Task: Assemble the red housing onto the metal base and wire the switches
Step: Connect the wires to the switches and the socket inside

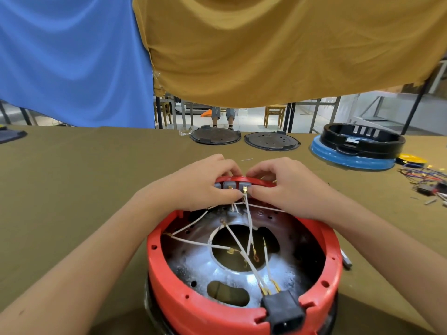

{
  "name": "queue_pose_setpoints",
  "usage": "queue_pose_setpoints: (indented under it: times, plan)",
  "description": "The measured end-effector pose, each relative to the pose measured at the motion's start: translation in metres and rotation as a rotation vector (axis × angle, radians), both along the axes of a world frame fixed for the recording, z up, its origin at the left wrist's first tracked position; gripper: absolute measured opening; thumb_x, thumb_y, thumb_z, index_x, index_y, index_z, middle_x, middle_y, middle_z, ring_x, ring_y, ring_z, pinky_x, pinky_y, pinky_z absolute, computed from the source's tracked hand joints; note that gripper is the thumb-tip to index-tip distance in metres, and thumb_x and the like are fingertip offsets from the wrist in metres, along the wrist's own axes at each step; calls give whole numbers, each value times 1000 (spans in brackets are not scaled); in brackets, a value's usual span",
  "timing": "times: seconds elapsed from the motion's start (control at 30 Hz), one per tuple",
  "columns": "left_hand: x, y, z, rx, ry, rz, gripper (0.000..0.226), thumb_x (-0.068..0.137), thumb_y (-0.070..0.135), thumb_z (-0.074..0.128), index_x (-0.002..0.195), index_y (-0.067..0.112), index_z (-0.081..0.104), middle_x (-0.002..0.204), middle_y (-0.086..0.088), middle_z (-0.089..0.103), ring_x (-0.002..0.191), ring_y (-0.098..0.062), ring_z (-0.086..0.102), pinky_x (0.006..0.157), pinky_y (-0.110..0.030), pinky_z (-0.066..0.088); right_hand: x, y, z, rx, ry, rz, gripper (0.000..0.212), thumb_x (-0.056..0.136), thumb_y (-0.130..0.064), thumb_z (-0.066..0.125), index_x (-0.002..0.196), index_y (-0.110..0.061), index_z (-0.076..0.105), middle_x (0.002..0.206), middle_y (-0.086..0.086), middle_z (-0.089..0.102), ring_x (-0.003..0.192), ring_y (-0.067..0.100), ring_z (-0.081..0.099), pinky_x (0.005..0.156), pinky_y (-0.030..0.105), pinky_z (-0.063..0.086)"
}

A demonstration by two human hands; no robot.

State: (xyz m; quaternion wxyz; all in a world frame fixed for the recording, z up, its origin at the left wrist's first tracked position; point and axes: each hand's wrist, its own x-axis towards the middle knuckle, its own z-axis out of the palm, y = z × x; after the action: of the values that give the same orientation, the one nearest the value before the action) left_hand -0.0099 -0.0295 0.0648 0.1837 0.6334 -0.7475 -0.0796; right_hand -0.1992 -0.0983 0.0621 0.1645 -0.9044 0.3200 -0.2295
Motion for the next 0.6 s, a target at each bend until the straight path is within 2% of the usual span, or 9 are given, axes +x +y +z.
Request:
queue_pose_setpoints:
  times: [0.2,0.43,0.6]
  plan:
    - [2,-1,-1,9,28,-29,30,90,42,63,117,31,54,106,8,48,92,-4,51,77,-18,39,-1,1,1,-23,-4,21,21,87,-33,68,107,-29,74,92,-14,73,83,-1,65,78,26,54]
    - [1,0,0,-17,-58,-38,36,92,44,58,124,27,54,108,8,47,93,-8,51,80,-23,40,-1,3,1,-49,28,32,20,90,-33,66,108,-29,73,91,-13,72,82,3,65,79,32,55]
    - [1,1,0,-44,-125,-50,37,93,45,55,126,26,55,103,11,44,86,-1,49,71,-16,37,0,6,1,-110,67,31,25,92,-35,63,115,-28,70,94,-14,70,82,4,63,78,29,54]
